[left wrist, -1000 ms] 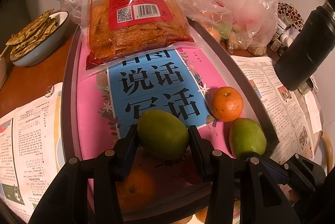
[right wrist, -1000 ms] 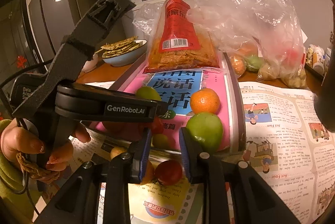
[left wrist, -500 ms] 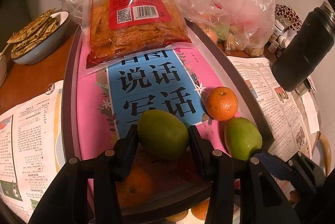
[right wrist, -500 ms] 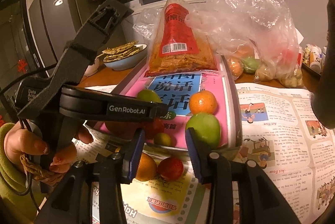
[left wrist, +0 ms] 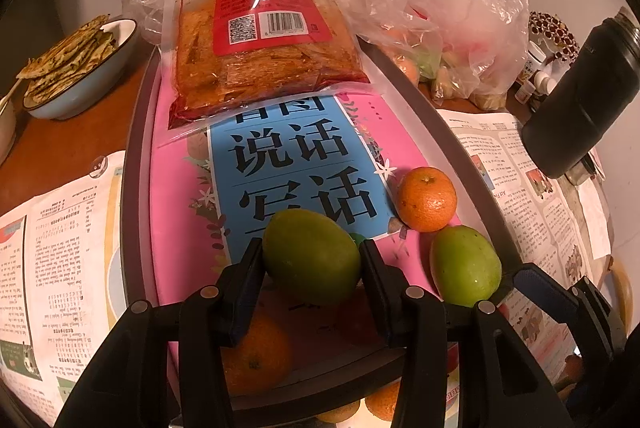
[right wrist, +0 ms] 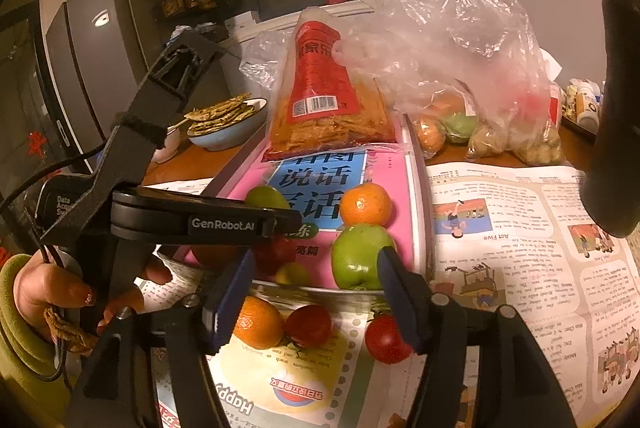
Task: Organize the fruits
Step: 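Open the left tool to release the mango on the book, then withdraw both open tools back from the book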
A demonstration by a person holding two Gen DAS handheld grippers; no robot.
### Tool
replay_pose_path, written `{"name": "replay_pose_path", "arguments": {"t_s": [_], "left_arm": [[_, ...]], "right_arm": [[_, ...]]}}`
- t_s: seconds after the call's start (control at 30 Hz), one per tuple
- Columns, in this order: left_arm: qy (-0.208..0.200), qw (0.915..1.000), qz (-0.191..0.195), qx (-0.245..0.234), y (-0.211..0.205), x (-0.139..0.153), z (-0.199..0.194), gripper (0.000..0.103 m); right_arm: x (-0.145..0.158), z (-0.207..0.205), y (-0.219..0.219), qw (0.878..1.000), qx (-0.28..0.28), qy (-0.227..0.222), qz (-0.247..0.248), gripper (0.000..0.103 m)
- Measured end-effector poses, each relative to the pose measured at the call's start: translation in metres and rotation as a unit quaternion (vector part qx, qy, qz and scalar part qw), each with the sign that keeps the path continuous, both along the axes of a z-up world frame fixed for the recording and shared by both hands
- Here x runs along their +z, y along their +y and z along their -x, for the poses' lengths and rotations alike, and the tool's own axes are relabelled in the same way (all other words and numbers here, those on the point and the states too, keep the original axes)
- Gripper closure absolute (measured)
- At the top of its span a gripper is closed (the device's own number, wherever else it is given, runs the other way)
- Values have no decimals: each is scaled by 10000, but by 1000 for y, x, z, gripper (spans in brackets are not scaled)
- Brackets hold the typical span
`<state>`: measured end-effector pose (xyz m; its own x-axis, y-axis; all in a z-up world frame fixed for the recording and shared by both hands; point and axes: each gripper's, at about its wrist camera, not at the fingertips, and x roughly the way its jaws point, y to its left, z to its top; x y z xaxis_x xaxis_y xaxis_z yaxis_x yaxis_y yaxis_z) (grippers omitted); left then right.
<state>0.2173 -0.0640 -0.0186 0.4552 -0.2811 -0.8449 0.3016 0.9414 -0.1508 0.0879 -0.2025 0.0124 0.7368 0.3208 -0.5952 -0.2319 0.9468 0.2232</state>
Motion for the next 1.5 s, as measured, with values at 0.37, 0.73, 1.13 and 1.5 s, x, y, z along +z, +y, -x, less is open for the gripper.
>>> {"name": "replay_pose_path", "arguments": {"t_s": [0.37, 0.73, 1.13, 1.5], "left_arm": [[-105, 9999, -7, 48, 3, 5, 6, 49], [-229, 9997, 16, 62, 6, 13, 14, 44], [-483, 9986, -43, 195, 15, 30, 28, 37], [-610, 9976, 29, 313, 14, 42, 41, 36]], "right_arm": [[2, 3, -2, 10000, -52, -49, 19, 33], [3, 3, -5, 9999, -140, -47, 32, 25], [4, 4, -5, 9999, -153, -47, 12, 23], [10, 10, -18, 9994, -304, -139, -82, 15]]}}
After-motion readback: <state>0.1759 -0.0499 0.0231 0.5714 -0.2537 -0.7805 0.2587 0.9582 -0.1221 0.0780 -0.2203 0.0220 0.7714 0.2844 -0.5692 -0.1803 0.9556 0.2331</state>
